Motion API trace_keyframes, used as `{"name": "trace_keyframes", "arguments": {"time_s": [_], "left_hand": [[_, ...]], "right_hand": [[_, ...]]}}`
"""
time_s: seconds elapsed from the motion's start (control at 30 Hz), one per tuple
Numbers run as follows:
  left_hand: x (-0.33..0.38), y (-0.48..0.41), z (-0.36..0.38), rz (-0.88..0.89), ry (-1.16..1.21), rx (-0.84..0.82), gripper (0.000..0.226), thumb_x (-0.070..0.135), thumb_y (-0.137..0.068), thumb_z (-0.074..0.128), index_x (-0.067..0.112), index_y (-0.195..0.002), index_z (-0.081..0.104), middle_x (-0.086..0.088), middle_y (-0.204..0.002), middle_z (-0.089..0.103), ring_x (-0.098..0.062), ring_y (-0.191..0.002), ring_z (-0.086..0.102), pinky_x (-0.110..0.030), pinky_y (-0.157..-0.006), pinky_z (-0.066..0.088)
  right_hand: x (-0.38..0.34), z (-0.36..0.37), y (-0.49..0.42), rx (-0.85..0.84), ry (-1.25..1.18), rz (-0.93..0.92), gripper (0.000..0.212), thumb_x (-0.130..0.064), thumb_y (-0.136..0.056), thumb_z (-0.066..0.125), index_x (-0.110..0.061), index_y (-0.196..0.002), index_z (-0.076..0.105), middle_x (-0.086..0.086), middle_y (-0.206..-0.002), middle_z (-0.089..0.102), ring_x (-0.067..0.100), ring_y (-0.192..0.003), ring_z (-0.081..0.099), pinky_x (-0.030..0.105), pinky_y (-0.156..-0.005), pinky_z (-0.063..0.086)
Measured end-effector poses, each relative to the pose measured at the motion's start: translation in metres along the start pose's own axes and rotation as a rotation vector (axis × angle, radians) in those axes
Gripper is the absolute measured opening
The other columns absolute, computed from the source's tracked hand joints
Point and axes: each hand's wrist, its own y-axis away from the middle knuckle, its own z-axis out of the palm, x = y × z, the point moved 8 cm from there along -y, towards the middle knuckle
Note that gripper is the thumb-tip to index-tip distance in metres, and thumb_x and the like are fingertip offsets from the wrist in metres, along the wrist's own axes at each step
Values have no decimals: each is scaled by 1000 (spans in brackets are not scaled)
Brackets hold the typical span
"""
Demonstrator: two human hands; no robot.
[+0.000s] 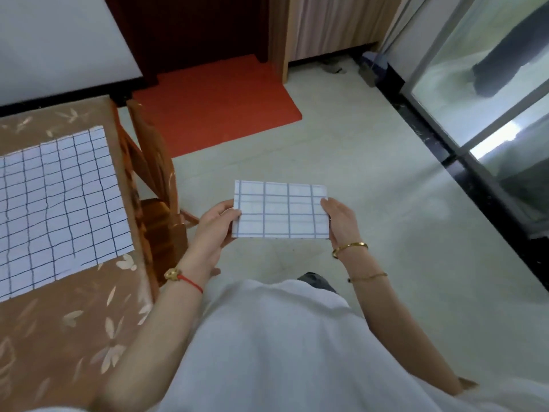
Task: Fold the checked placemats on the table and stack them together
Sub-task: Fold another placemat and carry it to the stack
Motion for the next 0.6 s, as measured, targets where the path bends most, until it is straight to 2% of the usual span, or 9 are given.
{"name": "trace_keyframes", "arguments": {"time_s": [0.13, 0.23, 0.33, 0.4, 0.47, 0.53, 0.6], "left_hand": [[27, -41, -4, -13, 55, 112, 19, 10, -97, 53, 20, -108, 67, 4, -90, 69, -9, -81, 64, -21, -66, 54], [44, -77, -3, -17, 83, 163, 19, 11, -97, 54, 24, -97, 68, 4, -89, 70, -11, -82, 64, -22, -65, 51], [69, -123, 4, -12, 111, 202, 20, 11, -96, 54, 23, -98, 69, 0, -94, 72, -15, -89, 66, -25, -69, 52], [86, -149, 8, -7, 123, 223, 20, 12, -96, 54, 22, -105, 69, -2, -96, 71, -16, -89, 66, -23, -64, 51], [108, -178, 15, -6, 141, 249, 22, 12, -97, 53, 21, -111, 67, -2, -93, 70, -15, -81, 65, -19, -52, 48], [131, -205, 20, -6, 178, 285, 23, 11, -96, 53, 21, -110, 68, 0, -84, 69, -13, -70, 63, -16, -42, 45], [155, -231, 22, 0, 234, 339, 20, 10, -96, 54, 21, -103, 69, 3, -80, 69, -12, -69, 63, -15, -42, 46]], "right_hand": [[-25, 37, -61, -105, 35, 11, 26, -16, -96, 54, -16, -71, 63, -6, -65, 62, 14, -65, 57, 27, -65, 45], [-42, 60, -112, -156, 68, 20, 30, -15, -96, 53, -17, -67, 60, -7, -60, 58, 11, -59, 54, 24, -60, 43], [-69, 87, -172, -235, 98, 4, 35, -16, -96, 53, -19, -63, 62, -6, -61, 57, 12, -61, 53, 27, -62, 42], [-87, 103, -206, -282, 129, 1, 44, -16, -96, 53, -22, -53, 61, -7, -57, 53, 13, -59, 48, 28, -60, 38], [-110, 119, -245, -319, 173, -7, 45, -18, -95, 53, -23, -50, 53, -6, -57, 44, 14, -57, 39, 29, -60, 31], [-136, 138, -282, -354, 214, -28, 42, -20, -95, 53, -24, -54, 42, -5, -57, 36, 13, -55, 32, 29, -57, 26], [-161, 159, -318, -389, 249, -42, 47, -19, -95, 52, -25, -51, 39, -8, -53, 34, 12, -52, 30, 30, -54, 24]]}}
